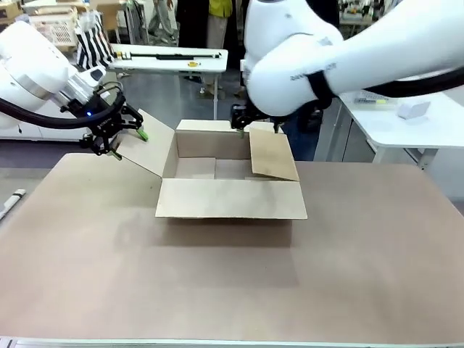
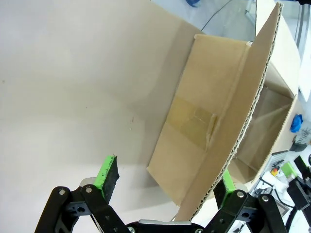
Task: Pack the gift set into the box.
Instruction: Place both hands on the side flaps of the Package Box and spread them outward.
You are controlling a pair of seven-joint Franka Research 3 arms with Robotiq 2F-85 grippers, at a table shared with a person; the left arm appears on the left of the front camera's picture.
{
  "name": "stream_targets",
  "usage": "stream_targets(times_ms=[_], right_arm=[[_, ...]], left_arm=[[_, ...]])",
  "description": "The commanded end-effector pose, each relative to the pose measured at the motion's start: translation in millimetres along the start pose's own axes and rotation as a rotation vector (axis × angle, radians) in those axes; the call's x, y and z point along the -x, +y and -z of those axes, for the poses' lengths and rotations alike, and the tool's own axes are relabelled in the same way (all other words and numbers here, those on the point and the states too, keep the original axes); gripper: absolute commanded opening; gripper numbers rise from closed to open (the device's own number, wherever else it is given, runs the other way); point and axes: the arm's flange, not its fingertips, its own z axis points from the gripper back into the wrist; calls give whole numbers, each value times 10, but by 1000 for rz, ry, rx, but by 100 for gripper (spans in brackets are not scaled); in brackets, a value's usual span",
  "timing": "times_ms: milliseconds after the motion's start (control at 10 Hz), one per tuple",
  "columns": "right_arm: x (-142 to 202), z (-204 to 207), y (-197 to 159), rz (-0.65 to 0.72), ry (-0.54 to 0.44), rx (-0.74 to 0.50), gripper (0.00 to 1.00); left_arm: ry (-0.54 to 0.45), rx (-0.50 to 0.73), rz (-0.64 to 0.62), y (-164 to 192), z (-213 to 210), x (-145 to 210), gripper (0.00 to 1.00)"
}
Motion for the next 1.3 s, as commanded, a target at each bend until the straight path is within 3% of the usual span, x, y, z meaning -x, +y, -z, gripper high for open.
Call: stream_targets(times_ms=[0,600,1200], right_arm=[[-207,227,205,40,18,53,100],[-154,713,203,70,2,342,100],[-201,204,-267,144,-59,379,100]], left_arm=[[2,-2,-3,-1,-25,18,100],[2,-2,-3,-1,-25,18,100],[2,-2,-3,-1,-25,18,100]])
